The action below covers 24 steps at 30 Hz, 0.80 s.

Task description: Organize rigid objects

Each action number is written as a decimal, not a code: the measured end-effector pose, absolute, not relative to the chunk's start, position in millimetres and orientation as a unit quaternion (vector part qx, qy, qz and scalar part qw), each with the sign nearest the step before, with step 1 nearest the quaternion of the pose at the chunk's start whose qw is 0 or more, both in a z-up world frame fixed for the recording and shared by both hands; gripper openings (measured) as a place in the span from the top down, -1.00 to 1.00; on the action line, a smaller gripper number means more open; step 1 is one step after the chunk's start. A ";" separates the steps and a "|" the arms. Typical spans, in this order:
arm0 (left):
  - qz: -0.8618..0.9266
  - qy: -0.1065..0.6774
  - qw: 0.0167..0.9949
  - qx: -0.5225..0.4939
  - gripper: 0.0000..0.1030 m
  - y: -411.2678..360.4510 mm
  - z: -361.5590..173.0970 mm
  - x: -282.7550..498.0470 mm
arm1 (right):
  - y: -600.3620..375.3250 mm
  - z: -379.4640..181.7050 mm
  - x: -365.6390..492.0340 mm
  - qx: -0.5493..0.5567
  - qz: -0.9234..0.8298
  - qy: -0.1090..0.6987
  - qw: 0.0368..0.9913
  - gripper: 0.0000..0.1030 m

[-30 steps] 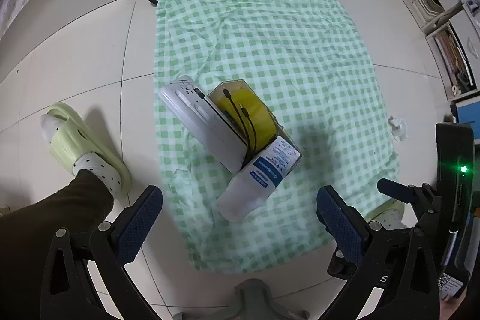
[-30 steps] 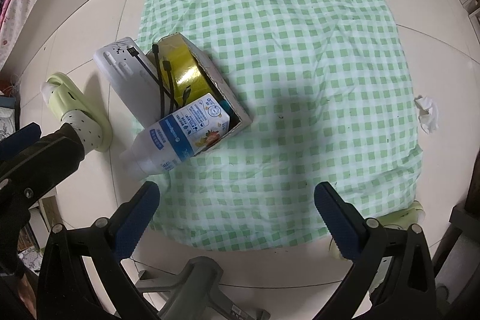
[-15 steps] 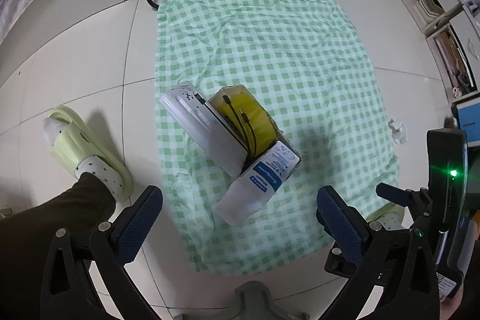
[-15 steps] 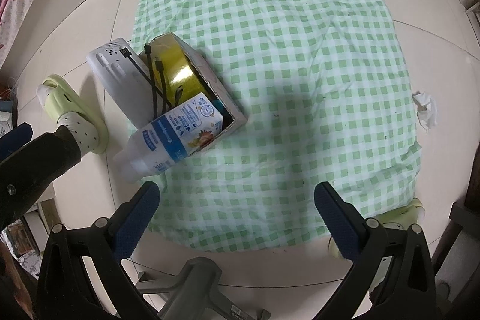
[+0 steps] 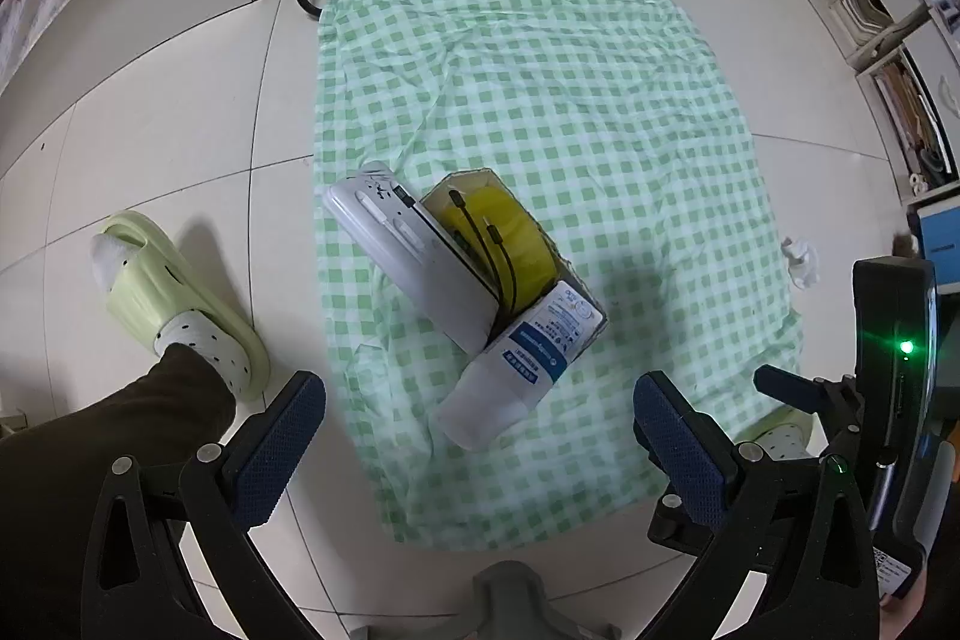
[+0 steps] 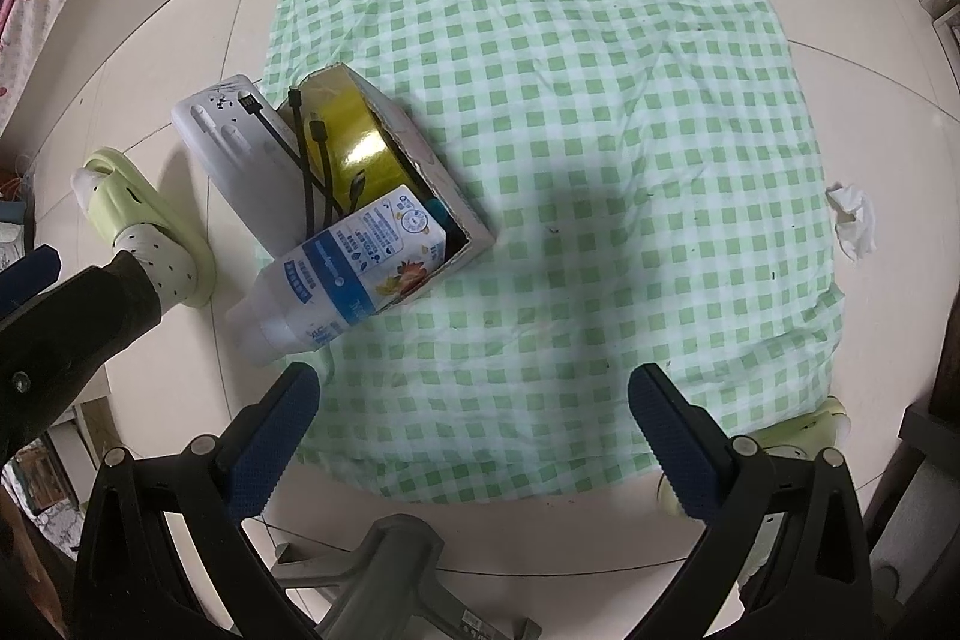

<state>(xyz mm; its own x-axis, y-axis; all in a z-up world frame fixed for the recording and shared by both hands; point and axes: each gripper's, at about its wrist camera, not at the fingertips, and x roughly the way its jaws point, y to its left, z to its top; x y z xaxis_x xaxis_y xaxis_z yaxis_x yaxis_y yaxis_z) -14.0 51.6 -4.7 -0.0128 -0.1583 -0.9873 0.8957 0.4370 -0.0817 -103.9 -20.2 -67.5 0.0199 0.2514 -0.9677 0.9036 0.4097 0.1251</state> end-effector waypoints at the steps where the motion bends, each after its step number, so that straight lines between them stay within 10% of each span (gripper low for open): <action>1: -0.422 0.573 0.625 0.322 -1.00 51.7 -4.6 -14.1 | -20.2 -67.4 -103.9 0.455 -0.296 0.634 0.550 -1.00; 24: -0.422 0.558 0.634 0.329 -1.00 52.0 1.0 -16.8 | -21.1 -65.4 -104.6 0.453 -0.298 0.633 0.552 -1.00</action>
<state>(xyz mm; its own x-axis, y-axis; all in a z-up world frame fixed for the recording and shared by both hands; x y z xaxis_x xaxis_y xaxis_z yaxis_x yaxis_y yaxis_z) -16.8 52.0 1.0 0.0198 -0.1679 -0.9856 0.9029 0.4263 -0.0545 -104.6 -21.1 -65.4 0.0206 0.2438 -0.9696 0.9030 0.4117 0.1227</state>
